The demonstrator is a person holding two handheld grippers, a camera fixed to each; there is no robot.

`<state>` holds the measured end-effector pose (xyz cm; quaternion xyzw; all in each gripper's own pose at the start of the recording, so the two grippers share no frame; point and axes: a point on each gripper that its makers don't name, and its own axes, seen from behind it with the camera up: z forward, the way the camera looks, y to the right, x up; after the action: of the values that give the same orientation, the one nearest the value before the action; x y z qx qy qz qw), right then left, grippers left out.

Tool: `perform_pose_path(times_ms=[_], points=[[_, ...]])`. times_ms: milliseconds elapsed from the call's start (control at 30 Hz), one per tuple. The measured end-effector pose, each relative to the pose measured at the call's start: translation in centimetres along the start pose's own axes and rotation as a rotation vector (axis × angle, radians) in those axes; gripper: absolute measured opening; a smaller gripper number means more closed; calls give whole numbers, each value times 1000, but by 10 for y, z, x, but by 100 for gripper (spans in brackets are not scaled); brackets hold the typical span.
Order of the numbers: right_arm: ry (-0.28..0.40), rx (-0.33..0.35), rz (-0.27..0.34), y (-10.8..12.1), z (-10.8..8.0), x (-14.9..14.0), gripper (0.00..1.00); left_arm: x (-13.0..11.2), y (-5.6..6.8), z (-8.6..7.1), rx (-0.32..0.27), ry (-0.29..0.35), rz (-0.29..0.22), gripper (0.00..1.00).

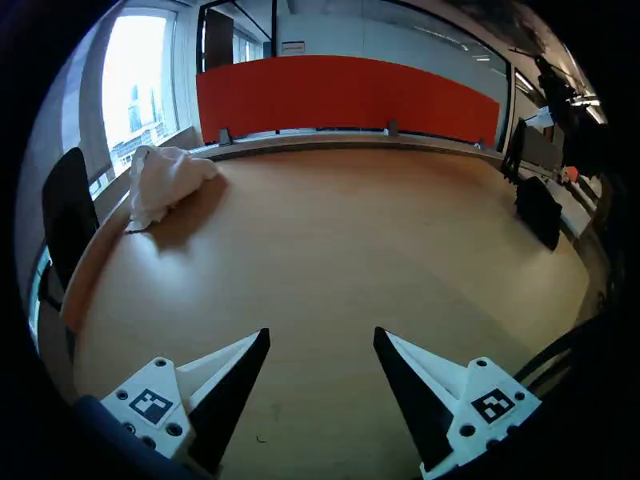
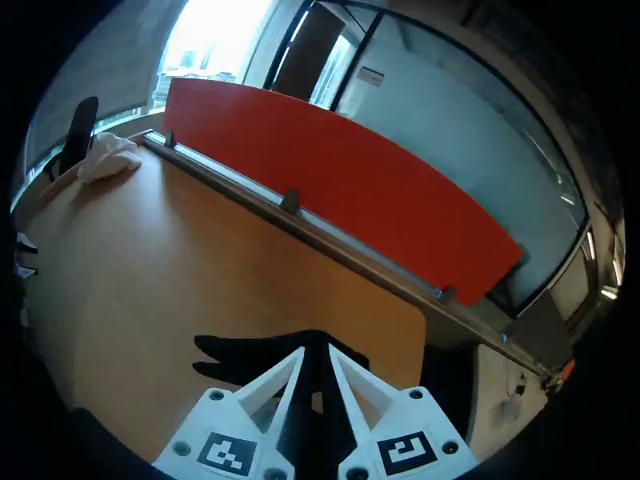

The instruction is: Fold towel

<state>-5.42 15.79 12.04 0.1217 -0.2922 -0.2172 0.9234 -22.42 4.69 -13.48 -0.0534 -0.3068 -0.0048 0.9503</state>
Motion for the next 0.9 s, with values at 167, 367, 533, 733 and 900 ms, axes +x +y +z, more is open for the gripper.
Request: perform_pose_path(times_ms=[167,367,533,733,900], points=[[-14,-8,5,8,0,-8,6,1,2,0,0,-1,4,96],[-24,-16,10,13,-3,-16,6,1,4,1,-1,-3,7,96],[-30,-23,25,17,-8,-25,6,3,6,2,-6,-5,13,96],[-40,-35,57,23,-18,-40,6,5,9,4,-12,-5,18,96],[-55,-46,80,27,-29,-60,6,6,10,4,-15,-7,22,96]])
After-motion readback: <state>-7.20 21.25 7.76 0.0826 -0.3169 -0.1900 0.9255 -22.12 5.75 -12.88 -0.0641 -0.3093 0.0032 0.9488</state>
